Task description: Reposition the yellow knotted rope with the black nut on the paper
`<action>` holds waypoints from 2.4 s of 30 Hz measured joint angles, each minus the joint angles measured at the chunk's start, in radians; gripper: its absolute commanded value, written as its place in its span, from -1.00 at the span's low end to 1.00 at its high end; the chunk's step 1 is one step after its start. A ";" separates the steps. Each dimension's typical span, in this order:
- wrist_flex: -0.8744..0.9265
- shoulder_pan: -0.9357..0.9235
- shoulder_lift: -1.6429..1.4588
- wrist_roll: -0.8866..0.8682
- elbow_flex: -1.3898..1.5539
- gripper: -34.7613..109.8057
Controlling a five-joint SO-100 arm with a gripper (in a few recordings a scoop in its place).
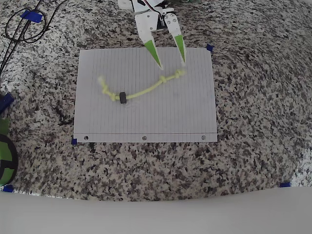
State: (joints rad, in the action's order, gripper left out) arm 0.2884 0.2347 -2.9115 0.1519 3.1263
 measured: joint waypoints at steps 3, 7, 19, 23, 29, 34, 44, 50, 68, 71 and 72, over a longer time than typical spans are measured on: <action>0.002 -0.003 0.000 0.034 0.000 0.21; -0.067 -0.003 0.008 0.176 -0.008 0.16; -0.034 -0.206 0.383 0.842 -0.362 0.09; 0.046 -0.313 0.568 1.052 -0.514 0.08; 0.222 -0.394 0.821 1.321 -0.730 0.04; 0.408 -0.437 0.979 1.552 -0.910 0.04; 0.606 -0.462 1.215 1.812 -1.077 0.04; 0.626 -0.479 1.290 1.852 -1.117 0.05; 0.644 -0.534 1.381 1.853 -1.164 0.03; 0.635 -0.538 1.382 1.853 -1.167 0.03; 0.632 -0.537 1.385 1.853 -1.167 0.00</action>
State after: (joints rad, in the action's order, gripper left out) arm 0.9204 -0.3022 -1.5263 2.0049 1.9589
